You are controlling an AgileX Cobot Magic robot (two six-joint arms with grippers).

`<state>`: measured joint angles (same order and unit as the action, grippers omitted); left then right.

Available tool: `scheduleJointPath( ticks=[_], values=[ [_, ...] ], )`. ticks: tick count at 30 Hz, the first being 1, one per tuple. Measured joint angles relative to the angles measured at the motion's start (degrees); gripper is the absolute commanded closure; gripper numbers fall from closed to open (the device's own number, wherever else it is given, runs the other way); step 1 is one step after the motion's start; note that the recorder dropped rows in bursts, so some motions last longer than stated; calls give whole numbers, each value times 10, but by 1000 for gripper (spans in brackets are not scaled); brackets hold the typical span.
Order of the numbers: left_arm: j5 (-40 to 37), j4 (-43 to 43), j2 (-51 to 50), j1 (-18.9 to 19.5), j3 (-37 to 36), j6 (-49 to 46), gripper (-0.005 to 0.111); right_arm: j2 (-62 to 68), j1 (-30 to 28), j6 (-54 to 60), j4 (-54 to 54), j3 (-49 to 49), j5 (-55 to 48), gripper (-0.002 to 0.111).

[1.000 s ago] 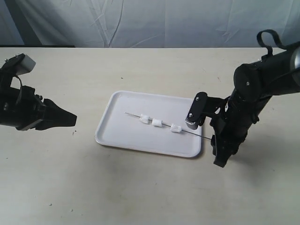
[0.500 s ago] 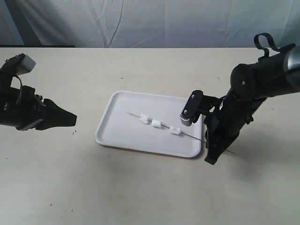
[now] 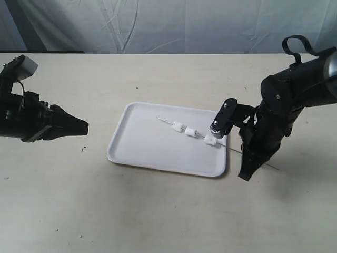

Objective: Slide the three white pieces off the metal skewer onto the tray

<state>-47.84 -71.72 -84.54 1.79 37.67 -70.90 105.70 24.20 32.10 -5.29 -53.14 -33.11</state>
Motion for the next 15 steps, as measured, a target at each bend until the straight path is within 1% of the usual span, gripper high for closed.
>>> scheduleJointPath(
  ticks=[5,11,14,15],
  values=[
    [-19,-27,0,0,0,2,78,-70,0,-47,-12,0,4,109],
    [-57,-69,0,0,0,2,78,-148,0,-153,-10,0,6,109],
    [-76,-90,0,0,0,2,78,-184,0,-193,33,0,6,109],
    [-85,-102,0,0,0,2,78,-195,0,-197,67,0,6,109]
  ],
)
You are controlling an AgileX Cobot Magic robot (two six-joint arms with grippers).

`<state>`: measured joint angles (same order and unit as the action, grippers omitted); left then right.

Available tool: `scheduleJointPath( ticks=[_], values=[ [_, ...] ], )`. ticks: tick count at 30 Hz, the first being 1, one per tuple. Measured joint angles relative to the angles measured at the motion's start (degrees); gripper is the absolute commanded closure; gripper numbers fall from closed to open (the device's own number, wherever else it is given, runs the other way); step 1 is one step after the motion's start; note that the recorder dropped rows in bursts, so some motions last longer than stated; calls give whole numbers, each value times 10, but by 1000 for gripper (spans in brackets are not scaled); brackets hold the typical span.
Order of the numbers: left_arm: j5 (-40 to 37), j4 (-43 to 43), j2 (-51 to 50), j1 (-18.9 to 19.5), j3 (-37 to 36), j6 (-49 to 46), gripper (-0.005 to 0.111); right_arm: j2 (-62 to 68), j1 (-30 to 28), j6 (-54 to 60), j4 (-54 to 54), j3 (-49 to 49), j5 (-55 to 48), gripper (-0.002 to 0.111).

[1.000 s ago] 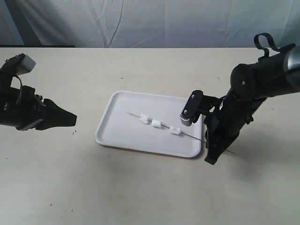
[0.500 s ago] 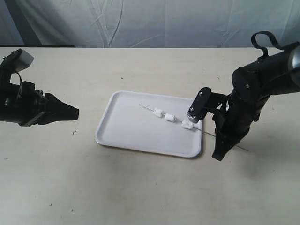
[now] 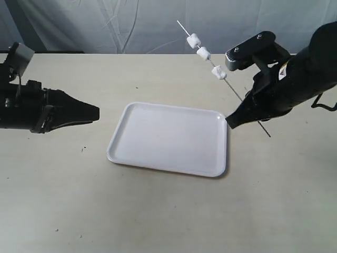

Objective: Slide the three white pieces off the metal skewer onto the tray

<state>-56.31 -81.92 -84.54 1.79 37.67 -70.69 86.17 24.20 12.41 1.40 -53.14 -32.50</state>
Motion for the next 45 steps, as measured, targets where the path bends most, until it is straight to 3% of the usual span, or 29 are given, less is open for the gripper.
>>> scheduleJointPath(
  ticks=[4,16,24,29,34,38,40,45],
  values=[
    [-38,-29,0,0,0,0,78,-9,0,-4,91,6,3,109],
    [-63,-58,0,-1,0,0,78,-9,0,-5,180,122,141,109],
    [-58,-75,-27,-65,1,-5,78,-9,0,12,226,127,154,109],
    [-32,-143,-59,-90,1,-49,78,-9,0,81,303,127,154,109],
    [-64,-169,-87,-94,2,-71,78,-9,0,179,410,127,151,109],
    [-75,-171,-110,-94,3,-83,77,-9,0,373,612,127,86,109],
    [-88,-171,-112,-94,3,-89,69,-9,0,456,692,127,34,109],
    [-97,-171,-112,-94,16,-92,65,-9,0,486,717,127,-24,109]
  ],
)
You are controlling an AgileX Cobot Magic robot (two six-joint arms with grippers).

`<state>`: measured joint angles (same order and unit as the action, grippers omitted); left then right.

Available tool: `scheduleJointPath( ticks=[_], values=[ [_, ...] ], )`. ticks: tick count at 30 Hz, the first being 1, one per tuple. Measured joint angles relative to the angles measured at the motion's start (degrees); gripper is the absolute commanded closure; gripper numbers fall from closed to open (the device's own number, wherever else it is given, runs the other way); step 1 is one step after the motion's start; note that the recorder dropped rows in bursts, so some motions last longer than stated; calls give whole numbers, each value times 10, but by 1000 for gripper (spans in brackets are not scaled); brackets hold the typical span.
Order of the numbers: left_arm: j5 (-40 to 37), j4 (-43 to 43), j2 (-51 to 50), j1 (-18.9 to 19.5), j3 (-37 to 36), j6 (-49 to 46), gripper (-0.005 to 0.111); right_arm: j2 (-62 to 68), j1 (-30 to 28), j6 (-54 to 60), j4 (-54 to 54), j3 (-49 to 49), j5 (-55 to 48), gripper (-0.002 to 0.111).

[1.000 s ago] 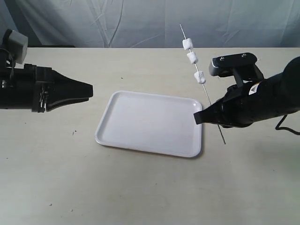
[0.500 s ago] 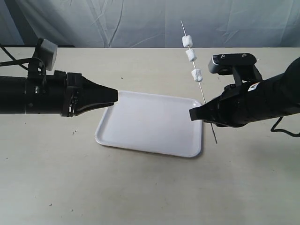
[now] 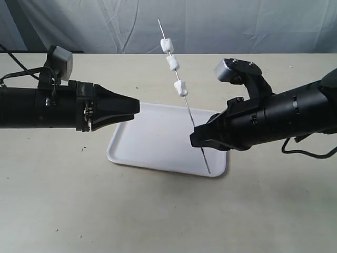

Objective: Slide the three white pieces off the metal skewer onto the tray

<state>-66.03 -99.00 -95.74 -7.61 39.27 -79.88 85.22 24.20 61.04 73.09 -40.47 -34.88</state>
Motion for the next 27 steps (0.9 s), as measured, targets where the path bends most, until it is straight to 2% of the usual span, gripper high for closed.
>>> scheduleJointPath(
  ticks=[10,13,20,27],
  values=[
    [46,0,0,0,16,4,65,0,1,30,37,61,-45,109],
    [57,0,-3,0,23,11,65,0,21,50,66,62,-43,109],
    [30,0,-19,0,54,14,63,0,77,61,79,62,-14,109],
    [35,0,-34,0,62,14,58,0,83,58,82,62,10,109]
  ],
)
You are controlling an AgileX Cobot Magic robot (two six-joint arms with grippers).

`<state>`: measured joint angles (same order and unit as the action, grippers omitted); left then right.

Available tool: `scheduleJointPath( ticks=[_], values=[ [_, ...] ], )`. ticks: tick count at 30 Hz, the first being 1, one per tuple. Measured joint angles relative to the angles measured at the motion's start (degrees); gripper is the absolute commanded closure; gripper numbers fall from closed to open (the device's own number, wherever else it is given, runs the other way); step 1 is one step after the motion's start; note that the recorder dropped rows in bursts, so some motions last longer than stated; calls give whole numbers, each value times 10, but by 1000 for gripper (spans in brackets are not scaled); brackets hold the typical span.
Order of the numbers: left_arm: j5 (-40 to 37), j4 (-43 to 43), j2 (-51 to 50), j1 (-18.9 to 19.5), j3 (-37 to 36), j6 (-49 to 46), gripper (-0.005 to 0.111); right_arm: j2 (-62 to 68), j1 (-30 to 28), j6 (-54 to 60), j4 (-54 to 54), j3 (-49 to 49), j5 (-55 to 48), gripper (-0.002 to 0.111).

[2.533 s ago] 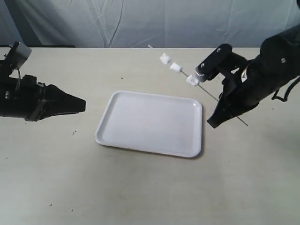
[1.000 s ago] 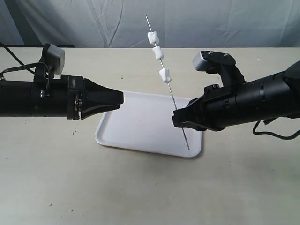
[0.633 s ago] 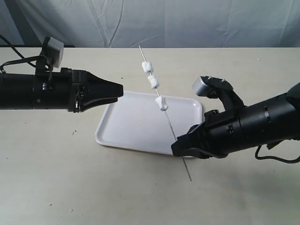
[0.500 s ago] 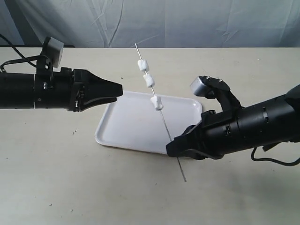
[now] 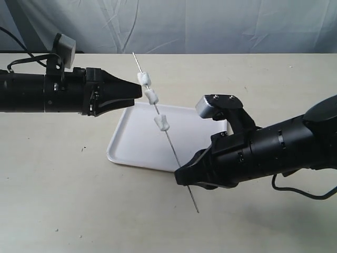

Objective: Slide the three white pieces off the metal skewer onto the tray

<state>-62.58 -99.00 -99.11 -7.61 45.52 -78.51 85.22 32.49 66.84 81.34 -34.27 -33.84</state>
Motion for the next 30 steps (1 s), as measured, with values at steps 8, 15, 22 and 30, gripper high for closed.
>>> scheduleJointPath(
  ticks=[8,15,22,30],
  values=[
    [8,0,0,0,13,0,58,0,0,-11,0,0,-2,109],
    [10,0,0,0,13,0,58,0,0,-12,0,0,-31,109],
    [11,0,0,0,13,0,63,0,0,-12,0,0,-45,109],
    [11,0,0,0,14,0,74,0,3,-15,-2,0,-52,109]
  ],
)
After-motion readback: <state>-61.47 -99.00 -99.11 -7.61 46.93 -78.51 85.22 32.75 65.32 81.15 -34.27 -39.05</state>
